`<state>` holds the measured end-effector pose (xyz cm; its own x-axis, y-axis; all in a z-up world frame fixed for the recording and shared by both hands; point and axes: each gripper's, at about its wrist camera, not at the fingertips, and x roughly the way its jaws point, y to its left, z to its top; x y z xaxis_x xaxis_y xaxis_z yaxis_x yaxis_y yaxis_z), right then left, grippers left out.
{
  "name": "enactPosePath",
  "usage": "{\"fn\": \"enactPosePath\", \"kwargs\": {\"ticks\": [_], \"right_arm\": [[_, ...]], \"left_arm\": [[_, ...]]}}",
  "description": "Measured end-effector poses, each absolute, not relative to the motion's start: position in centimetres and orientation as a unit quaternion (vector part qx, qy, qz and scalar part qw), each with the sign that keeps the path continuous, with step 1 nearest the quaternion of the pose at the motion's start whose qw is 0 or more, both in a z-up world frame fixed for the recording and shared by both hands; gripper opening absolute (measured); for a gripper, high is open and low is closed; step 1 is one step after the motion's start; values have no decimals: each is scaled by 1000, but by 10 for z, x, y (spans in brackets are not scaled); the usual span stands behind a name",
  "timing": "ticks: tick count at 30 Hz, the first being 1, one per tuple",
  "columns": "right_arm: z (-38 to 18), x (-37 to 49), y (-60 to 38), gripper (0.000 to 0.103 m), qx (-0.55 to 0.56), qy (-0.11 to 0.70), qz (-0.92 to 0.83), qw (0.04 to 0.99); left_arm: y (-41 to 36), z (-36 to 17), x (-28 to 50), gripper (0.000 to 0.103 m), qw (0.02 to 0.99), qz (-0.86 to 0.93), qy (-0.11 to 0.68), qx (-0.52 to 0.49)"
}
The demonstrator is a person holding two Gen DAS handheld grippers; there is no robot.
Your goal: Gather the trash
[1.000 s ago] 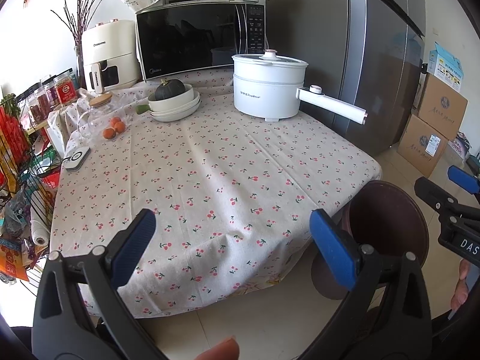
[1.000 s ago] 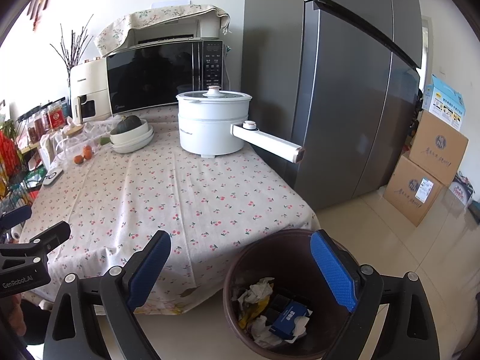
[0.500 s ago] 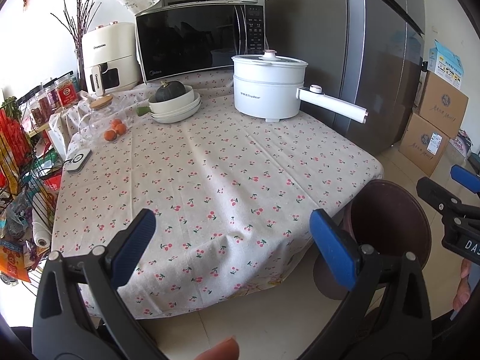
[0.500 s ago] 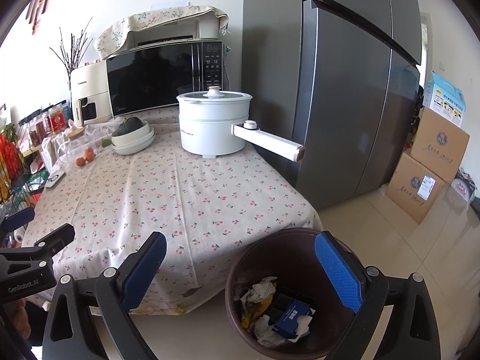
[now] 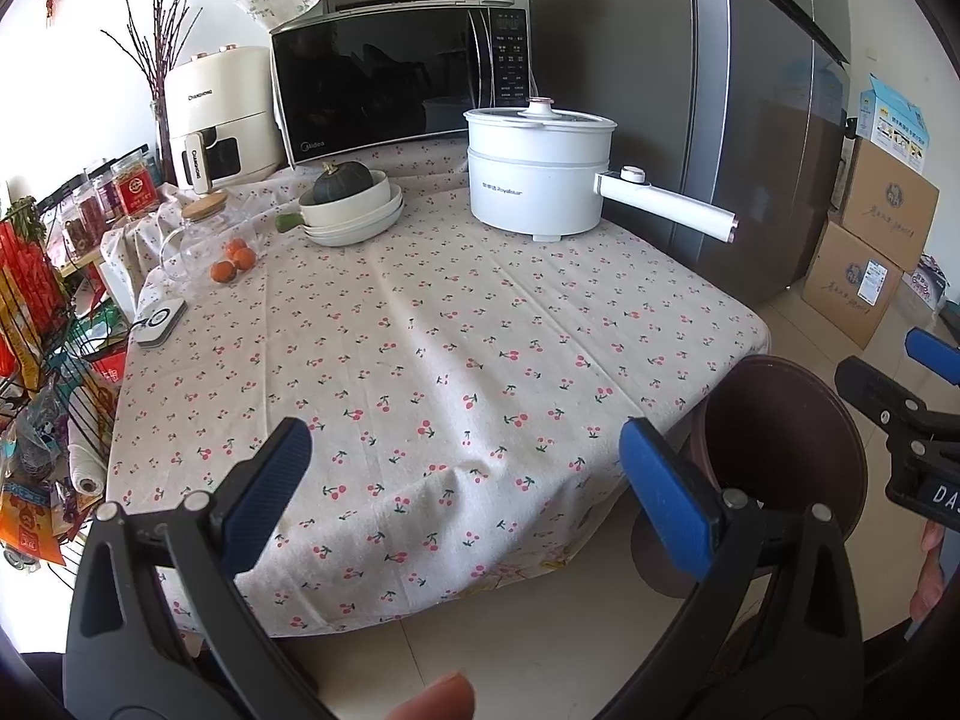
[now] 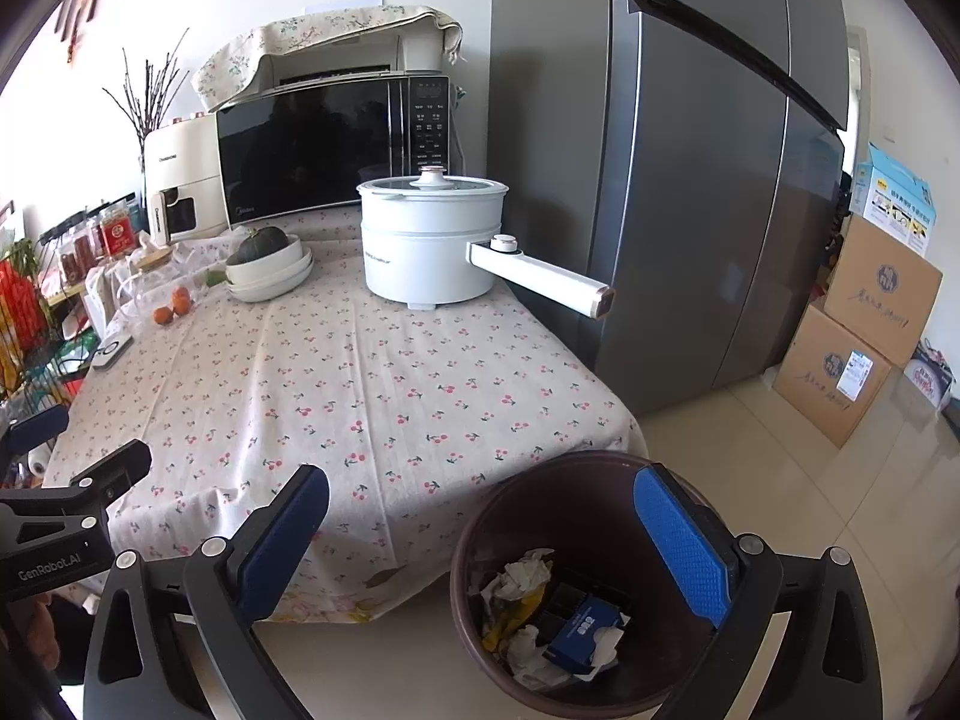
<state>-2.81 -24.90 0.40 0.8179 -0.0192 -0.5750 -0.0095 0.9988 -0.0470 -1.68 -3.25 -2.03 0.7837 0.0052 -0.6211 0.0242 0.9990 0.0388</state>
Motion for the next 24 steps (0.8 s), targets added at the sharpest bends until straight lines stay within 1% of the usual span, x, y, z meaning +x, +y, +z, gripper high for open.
{"fn": "enactPosePath", "kwargs": {"ticks": [24], "right_arm": [[1, -30, -252, 103, -17, 305, -10, 952]], "left_arm": [[-34, -20, -18, 102, 944, -7, 331, 16]]}}
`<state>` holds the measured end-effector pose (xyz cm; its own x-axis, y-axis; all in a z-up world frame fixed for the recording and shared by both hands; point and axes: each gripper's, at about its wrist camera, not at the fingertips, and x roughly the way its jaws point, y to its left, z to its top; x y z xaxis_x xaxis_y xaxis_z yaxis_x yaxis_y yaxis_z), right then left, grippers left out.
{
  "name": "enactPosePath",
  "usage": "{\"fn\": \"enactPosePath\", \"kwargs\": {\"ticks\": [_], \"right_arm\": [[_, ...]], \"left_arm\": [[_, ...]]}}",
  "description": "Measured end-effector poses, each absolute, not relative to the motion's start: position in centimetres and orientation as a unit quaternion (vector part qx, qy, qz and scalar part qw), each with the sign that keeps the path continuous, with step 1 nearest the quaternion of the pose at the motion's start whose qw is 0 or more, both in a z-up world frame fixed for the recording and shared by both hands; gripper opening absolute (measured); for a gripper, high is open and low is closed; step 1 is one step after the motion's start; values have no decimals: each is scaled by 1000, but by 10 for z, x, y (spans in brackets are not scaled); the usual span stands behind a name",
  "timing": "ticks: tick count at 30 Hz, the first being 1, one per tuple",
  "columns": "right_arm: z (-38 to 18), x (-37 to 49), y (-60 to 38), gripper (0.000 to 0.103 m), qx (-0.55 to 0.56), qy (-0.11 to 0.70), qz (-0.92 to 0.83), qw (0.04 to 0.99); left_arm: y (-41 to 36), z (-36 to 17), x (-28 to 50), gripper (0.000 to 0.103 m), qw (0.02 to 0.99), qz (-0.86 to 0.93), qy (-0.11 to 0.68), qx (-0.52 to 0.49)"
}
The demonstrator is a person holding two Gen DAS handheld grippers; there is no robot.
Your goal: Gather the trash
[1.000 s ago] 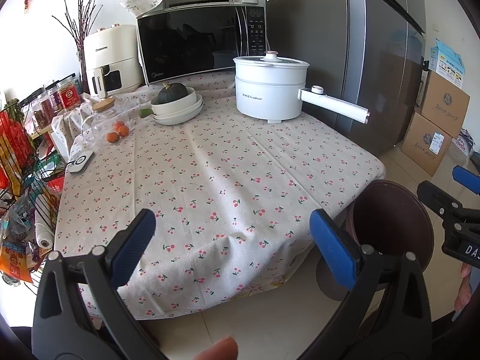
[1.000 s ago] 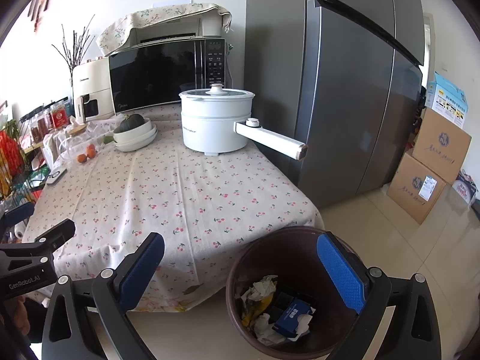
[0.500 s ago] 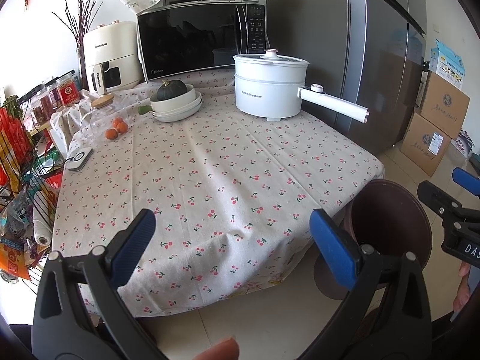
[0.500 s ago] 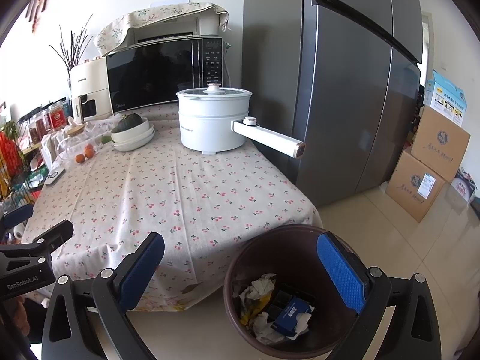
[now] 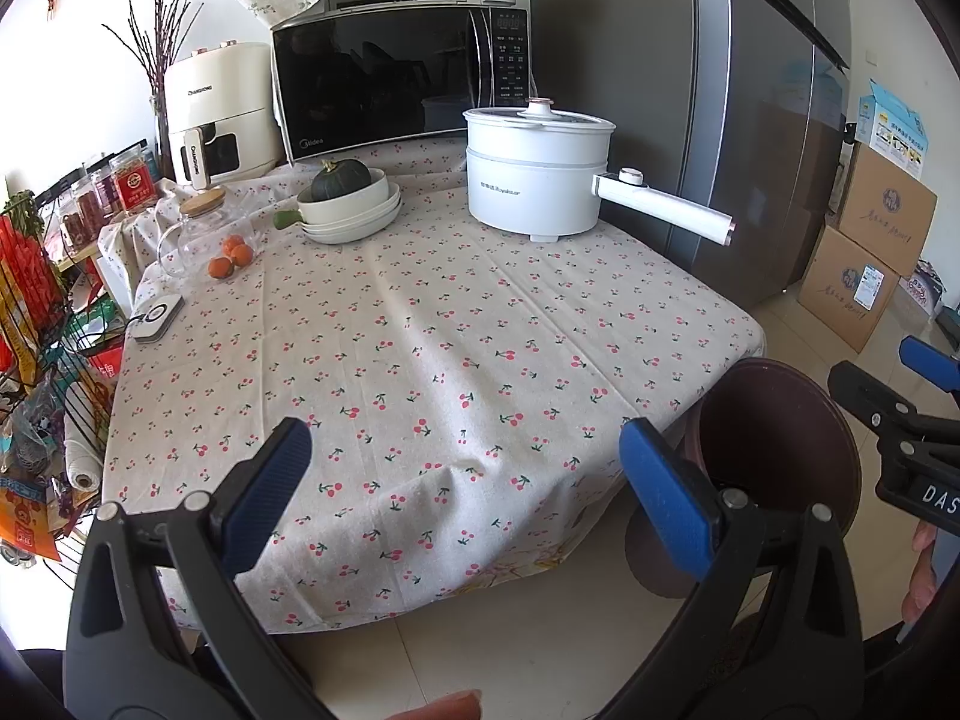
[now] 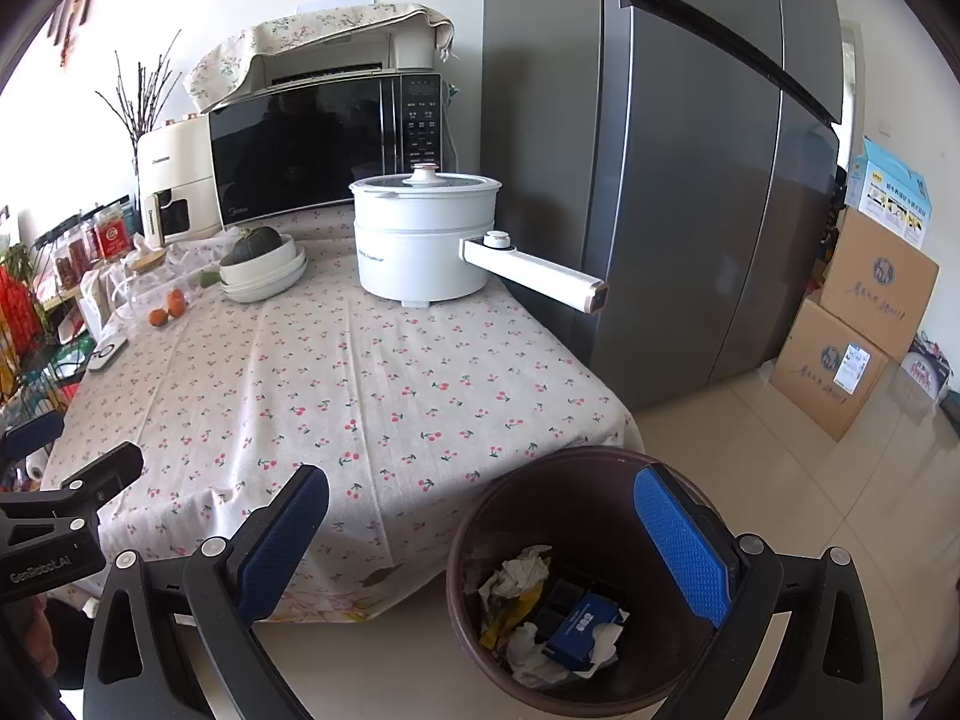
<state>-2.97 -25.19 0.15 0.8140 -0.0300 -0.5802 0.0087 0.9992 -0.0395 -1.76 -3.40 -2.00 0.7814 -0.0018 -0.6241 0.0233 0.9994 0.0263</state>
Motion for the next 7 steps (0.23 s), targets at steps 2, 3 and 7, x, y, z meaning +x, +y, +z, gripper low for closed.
{"fn": "enactPosePath", "kwargs": {"ticks": [2, 3, 7], "right_arm": [[1, -30, -252, 103, -17, 305, -10, 952], [1, -30, -251, 103, -16, 306, -10, 952], [1, -27, -247, 103, -12, 311, -10, 950]], "left_arm": [[-34, -20, -18, 102, 944, -5, 331, 17], [-33, -21, -18, 102, 943, -4, 331, 18], [-25, -22, -14, 102, 939, 2, 342, 11]]}}
